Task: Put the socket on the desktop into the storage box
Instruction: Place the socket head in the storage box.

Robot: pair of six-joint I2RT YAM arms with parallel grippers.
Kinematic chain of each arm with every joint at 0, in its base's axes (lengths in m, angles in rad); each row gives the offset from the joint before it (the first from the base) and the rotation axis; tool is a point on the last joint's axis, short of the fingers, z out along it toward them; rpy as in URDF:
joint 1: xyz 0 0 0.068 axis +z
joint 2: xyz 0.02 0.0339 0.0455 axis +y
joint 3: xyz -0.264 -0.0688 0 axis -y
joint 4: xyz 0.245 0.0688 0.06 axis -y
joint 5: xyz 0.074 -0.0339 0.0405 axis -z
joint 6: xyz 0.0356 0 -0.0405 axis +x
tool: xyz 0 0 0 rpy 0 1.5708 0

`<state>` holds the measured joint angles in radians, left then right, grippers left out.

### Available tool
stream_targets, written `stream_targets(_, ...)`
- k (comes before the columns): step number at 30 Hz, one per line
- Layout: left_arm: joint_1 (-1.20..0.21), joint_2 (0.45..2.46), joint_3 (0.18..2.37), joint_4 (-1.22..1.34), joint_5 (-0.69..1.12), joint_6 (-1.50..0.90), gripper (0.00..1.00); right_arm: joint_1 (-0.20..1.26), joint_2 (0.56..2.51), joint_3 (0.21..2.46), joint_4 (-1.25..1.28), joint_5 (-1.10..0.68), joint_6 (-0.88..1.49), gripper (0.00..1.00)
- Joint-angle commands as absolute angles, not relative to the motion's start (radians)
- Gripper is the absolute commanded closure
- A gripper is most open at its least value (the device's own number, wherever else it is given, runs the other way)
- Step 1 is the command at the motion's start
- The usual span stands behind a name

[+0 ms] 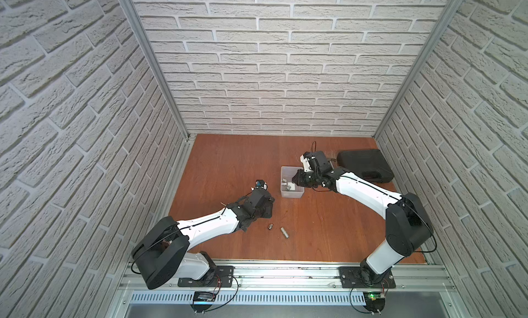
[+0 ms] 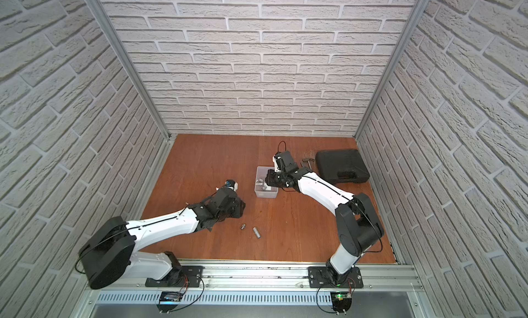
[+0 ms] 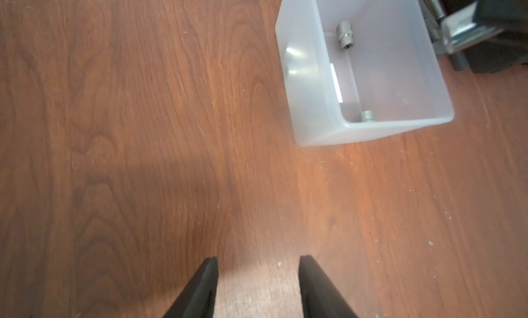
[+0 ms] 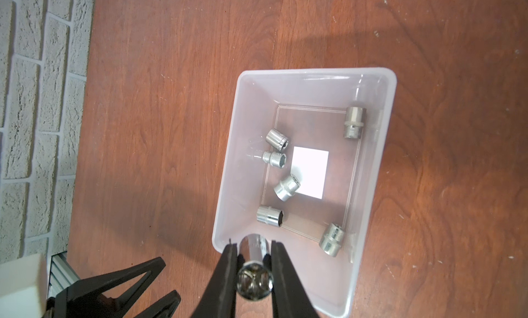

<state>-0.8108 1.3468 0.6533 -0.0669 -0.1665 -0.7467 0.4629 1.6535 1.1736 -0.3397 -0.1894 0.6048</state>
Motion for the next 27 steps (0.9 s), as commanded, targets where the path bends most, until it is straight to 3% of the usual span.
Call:
stream_targets(1,-0.799,1.337,0.669,-0.055,-0.154,-0.722,0.48,0.472,1.646,1.194,-0.334,-0.184,0.571,0.98)
stream_targets(14,-0.799,1.283,0.613,-0.038,-0.151,-0.747,0.48,0.477,1.657,1.231,-0.379,-0.114,0.521,0.98)
stream_targets(27,-0.798,1.245,0.589,-0.051,-0.150,-0.752,0.47,0.477,1.785,1.342,-0.404,-0.107,0.516,0.95)
